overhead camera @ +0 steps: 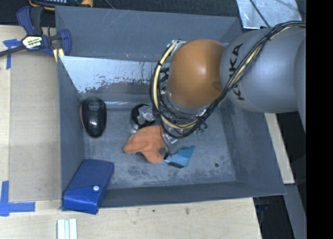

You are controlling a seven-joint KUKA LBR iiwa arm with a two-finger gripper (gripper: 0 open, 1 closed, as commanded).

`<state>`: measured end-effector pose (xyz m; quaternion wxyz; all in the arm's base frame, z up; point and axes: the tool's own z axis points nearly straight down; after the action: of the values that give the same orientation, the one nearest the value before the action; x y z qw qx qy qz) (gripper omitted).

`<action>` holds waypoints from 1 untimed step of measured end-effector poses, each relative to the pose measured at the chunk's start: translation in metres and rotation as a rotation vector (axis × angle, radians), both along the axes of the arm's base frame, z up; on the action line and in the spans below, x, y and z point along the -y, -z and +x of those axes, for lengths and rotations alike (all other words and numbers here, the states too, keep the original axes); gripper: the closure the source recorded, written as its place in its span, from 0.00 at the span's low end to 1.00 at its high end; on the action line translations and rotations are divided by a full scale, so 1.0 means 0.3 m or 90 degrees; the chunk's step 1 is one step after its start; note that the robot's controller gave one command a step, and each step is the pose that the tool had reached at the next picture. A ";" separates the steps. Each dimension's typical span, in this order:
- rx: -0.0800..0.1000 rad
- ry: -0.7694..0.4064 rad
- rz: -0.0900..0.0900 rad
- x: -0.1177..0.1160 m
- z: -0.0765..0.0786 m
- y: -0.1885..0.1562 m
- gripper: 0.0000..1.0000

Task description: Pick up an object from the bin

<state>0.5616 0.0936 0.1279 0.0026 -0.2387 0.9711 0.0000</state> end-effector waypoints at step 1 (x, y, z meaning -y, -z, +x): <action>0.007 -0.118 -0.001 -0.027 0.082 0.088 1.00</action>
Offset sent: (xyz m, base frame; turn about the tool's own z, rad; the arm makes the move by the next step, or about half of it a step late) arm 0.0000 0.0000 0.0000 0.0000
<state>0.5861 0.1017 0.1015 0.0076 -0.3272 0.9449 -0.0015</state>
